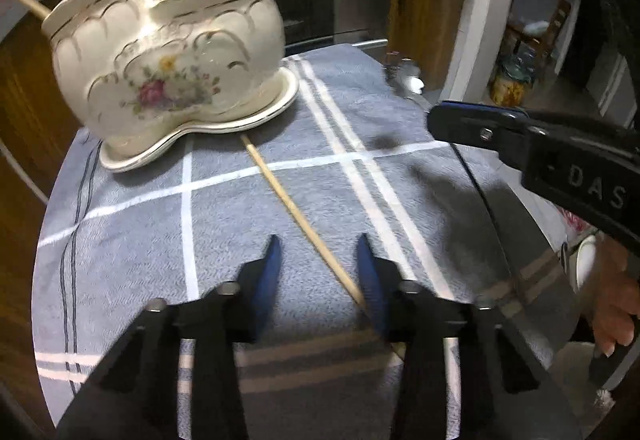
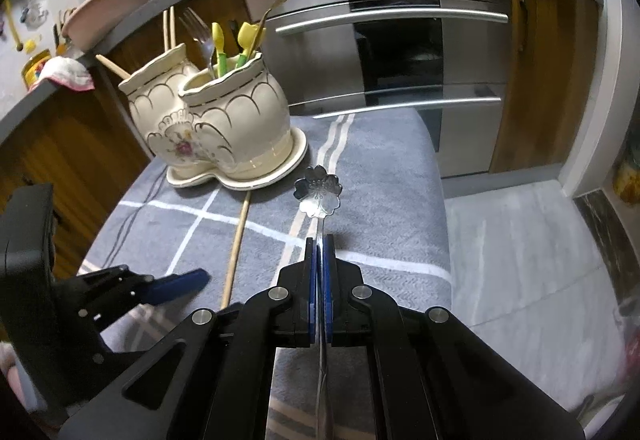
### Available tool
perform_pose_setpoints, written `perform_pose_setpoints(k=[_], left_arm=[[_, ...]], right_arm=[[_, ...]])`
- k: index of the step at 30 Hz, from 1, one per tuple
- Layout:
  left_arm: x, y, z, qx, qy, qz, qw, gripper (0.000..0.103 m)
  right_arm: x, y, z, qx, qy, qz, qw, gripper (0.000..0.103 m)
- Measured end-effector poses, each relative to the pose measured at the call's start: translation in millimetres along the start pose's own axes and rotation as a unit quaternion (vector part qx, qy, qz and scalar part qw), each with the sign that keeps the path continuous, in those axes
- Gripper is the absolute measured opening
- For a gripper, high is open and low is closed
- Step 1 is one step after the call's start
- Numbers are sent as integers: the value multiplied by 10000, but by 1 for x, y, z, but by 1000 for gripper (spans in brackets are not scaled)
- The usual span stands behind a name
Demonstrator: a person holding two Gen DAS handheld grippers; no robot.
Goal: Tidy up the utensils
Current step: 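Grasp the flower-handled silver spoon with the right tool while the left tool grasps the last chopstick, then lift the chopstick and silver spoon up over the ceramic holder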
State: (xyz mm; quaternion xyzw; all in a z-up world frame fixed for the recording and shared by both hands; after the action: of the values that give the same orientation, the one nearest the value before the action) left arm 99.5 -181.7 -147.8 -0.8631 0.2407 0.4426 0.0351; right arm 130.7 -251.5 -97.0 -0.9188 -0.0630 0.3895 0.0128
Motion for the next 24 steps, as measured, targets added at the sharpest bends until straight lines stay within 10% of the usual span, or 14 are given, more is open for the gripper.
perform_pose_setpoints(k=[24], left_arm=[[-13, -37, 6, 369, -483, 127, 9981, 6]], right_arm=[[-14, -24, -5, -206, 281, -209, 9992, 4]])
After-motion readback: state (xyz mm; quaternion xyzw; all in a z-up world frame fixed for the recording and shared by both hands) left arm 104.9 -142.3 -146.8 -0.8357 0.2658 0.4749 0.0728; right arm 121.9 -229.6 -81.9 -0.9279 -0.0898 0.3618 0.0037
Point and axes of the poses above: each gripper's, at about its wrist camera, not at the fingertips, and x roughly the way its jaws point, y to its right, z to its underside, the point moved 9 cm from there along x, roughly the way its jaws point, and after that the axes turned 14 degrees about z, right-handed, at the moved point
